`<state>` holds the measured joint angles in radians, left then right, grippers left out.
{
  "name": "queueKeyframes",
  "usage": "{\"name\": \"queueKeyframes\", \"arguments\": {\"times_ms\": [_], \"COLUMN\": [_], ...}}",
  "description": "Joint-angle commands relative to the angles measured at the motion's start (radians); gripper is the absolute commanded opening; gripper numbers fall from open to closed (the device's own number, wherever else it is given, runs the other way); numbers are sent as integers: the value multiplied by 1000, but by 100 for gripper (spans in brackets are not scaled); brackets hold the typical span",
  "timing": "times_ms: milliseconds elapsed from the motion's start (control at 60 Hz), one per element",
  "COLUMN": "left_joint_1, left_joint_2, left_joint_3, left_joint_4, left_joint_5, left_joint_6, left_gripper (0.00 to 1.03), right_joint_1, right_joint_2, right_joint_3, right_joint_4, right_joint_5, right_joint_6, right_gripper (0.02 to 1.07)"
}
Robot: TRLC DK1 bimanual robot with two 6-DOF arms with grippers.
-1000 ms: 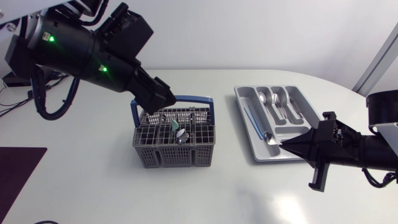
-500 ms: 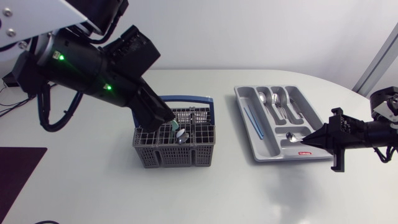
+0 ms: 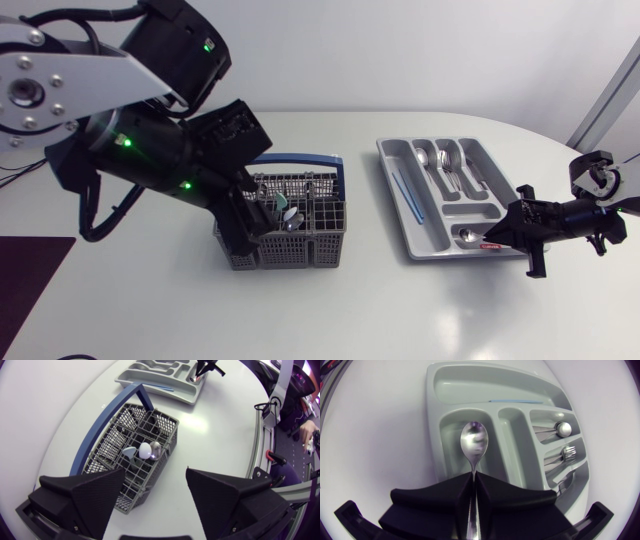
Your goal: Unload the cutlery basket into the drawer organizer.
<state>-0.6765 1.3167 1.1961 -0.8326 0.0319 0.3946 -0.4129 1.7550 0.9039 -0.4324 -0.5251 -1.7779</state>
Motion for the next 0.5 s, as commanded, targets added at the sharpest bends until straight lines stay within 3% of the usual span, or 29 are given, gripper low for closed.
{"name": "queueKeyframes", "arguments": {"times_ms": [0,200,383,483], "left_joint_1": [-15,-32,-86,-98], "left_joint_2": [-13,-5,-25,-65], "left_joint_3": [-27,-18,-38,-78], "left_joint_4": [3,13,16,41], "left_joint_5": [-23,-69,-150,-181], "left_joint_6": [32,9,-28,61], "left_gripper": [87,89,90,92], "right_joint_1": [8,3,-3,3], "right_joint_2": [8,-32,-135,-204], "right_joint_3": [-10,-16,-79,-123], "right_joint_4": [17,32,23,12], "right_joint_5": [11,16,8,7], "right_joint_6": [-32,6,23,32], "right_gripper": [44,71,86,98]}}
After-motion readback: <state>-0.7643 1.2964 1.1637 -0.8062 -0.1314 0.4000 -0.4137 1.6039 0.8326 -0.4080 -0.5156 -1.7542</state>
